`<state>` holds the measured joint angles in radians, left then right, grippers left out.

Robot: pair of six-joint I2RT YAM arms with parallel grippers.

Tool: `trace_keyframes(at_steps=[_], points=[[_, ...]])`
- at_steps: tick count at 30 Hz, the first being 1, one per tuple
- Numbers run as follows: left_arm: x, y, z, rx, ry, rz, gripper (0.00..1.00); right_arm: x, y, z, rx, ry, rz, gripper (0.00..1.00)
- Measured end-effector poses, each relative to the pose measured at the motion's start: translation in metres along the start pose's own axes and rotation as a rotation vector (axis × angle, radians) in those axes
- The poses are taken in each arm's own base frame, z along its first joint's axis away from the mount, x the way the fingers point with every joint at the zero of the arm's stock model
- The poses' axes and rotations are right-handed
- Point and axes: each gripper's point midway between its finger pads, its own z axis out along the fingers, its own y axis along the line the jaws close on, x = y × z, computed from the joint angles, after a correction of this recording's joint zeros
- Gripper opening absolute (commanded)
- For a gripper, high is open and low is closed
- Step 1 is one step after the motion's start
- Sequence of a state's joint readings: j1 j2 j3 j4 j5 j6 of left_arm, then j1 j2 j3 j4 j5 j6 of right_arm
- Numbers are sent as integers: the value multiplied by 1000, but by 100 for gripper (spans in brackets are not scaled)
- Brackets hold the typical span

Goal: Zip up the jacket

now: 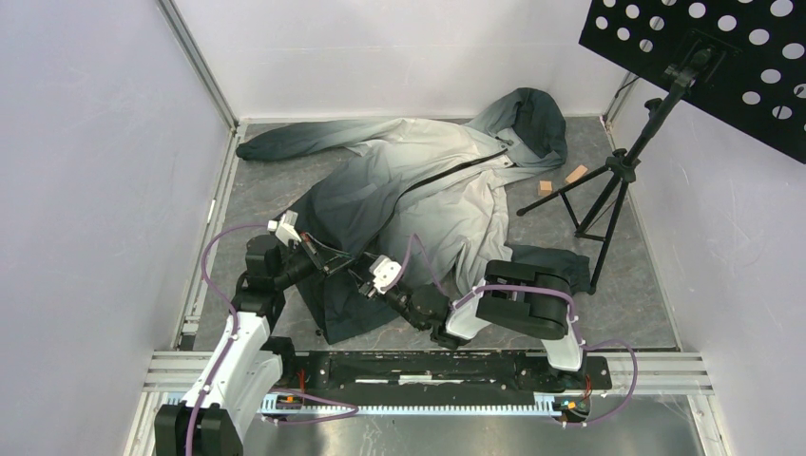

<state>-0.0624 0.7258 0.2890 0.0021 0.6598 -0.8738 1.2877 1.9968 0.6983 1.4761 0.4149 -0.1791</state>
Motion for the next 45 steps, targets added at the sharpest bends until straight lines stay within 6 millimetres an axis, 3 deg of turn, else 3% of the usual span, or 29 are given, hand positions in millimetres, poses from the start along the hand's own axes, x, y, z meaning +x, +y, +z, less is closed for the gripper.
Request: trace_keyframes(at_steps=[19,38,45], points=[[0,0,0,0,0,0,2,9,-9,-13,26,36,-14,45],[0,0,0,-1,0,0,2,6,-5,-11,4,24,-10,36],[0,0,0,0,0,0,2,2,-2,-8,-4,11,-4,27]])
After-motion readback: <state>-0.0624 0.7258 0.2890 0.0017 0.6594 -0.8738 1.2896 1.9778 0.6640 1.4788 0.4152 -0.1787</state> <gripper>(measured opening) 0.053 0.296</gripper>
